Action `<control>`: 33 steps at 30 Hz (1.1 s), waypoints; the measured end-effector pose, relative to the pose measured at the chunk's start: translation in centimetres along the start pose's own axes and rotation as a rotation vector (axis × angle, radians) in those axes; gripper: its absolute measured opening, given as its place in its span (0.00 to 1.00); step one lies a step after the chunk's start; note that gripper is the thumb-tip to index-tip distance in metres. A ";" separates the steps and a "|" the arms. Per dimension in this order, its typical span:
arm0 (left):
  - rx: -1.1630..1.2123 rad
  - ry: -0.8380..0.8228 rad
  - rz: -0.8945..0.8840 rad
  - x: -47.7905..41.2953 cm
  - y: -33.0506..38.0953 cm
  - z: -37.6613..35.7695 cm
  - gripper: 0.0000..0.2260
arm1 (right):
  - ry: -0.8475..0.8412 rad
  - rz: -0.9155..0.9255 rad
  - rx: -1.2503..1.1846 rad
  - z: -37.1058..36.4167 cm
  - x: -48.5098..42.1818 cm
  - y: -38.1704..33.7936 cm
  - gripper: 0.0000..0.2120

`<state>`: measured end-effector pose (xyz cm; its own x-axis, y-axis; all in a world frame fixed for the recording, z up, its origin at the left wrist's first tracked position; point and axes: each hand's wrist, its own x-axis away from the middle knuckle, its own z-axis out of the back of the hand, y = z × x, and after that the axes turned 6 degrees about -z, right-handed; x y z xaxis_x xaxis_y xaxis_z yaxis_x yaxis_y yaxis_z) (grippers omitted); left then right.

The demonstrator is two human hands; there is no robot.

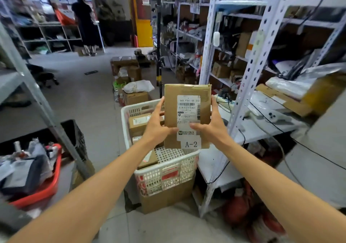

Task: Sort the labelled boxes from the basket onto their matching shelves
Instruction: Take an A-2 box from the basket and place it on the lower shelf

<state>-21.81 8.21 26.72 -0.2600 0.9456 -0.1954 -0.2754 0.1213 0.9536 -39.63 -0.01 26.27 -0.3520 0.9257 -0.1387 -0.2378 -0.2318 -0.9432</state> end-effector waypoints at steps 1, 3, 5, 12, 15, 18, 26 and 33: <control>0.018 -0.014 -0.002 0.0 0.3 -0.4 0.48 | 0.031 -0.004 -0.012 0.4 0.6 -0.1 0.56; 0.056 -0.062 -0.019 0.0 0.8 -1.1 0.49 | 0.086 -0.001 -0.030 1.3 1.7 -0.3 0.57; 0.090 -0.114 -0.034 -0.2 1.2 -2.0 0.48 | 0.139 0.011 -0.011 2.4 2.9 -0.7 0.55; 0.188 -0.312 -0.084 -1.1 3.6 -7.4 0.50 | 0.340 -0.013 0.133 8.5 7.2 -2.0 0.51; 0.202 -0.399 -0.135 -1.2 5.3 -10.5 0.50 | 0.466 -0.048 0.224 11.1 9.5 -2.9 0.50; 0.226 -0.489 -0.172 -1.1 7.2 -13.8 0.50 | 0.563 -0.082 0.260 13.5 12.1 -3.8 0.52; 0.348 -0.784 -0.259 1.6 11.5 -24.2 0.44 | 0.858 -0.202 0.326 20.4 20.2 -3.9 0.54; 0.393 -1.035 -0.330 5.2 15.6 -34.4 0.47 | 1.124 -0.314 0.379 27.0 27.5 -3.5 0.54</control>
<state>-59.28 4.60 32.67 0.7040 0.6231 -0.3408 0.1659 0.3224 0.9320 -72.95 18.15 33.91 0.7001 0.6564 -0.2812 -0.4860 0.1495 -0.8611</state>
